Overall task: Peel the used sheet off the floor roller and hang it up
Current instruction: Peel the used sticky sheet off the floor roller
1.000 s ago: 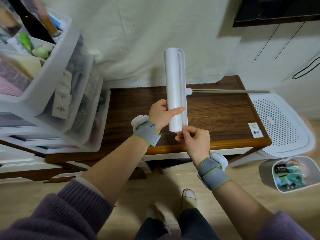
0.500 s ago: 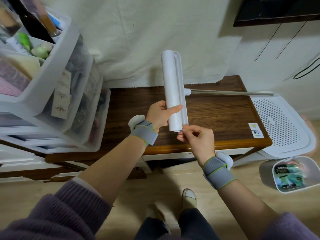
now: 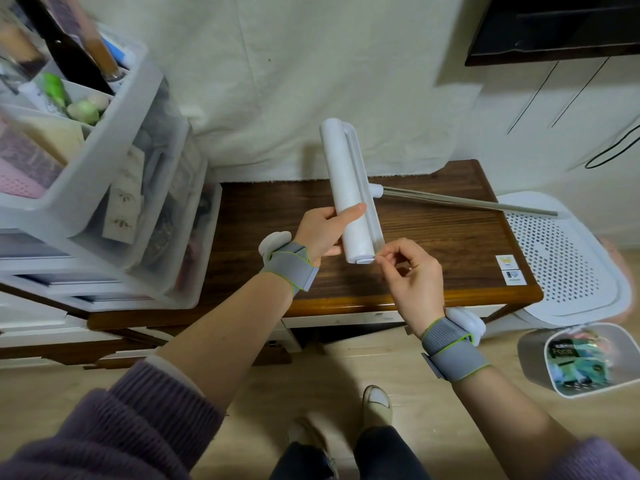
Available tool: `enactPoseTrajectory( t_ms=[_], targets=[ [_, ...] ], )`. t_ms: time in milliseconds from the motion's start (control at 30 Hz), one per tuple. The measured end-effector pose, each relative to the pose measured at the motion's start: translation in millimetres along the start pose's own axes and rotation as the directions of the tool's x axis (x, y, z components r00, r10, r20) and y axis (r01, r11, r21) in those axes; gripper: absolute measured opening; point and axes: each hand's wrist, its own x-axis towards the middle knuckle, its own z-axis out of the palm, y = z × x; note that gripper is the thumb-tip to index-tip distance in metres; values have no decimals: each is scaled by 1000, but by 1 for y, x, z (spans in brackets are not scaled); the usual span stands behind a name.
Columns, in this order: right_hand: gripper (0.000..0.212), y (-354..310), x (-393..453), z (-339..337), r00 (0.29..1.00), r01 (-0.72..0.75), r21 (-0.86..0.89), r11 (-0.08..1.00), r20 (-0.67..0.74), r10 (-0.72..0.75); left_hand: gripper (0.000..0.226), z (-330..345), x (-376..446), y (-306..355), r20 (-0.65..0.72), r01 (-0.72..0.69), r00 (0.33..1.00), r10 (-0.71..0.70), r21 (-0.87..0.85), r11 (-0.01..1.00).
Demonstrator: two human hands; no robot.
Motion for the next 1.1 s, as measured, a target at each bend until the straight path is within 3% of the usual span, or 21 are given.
enactPoseTrajectory(
  t_ms=[233, 333, 533, 933, 1100],
  targets=[
    [9, -2, 7, -7, 995, 102, 13, 995, 11, -102, 45, 3, 0, 3, -21, -13, 1000, 13, -2, 1000],
    [12, -8, 11, -11, 976, 208, 29, 978, 53, -210, 41, 6, -1, 9, -47, -41, 998, 41, 13, 999],
    [8, -14, 21, -19, 947, 291, 19, 956, 137, -291, 44, 9, -2, 12, -77, -52, 996, 54, 33, 998],
    [5, -15, 25, -19, 930, 326, 72, 943, 156, -333, 45, 10, -3, 12, -90, -25, 996, 28, 31, 999],
    [5, -13, 24, -22, 925, 329, 54, 943, 182, -333, 30, 14, -3, 12, -84, -34, 996, 38, 45, 998]
  ],
)
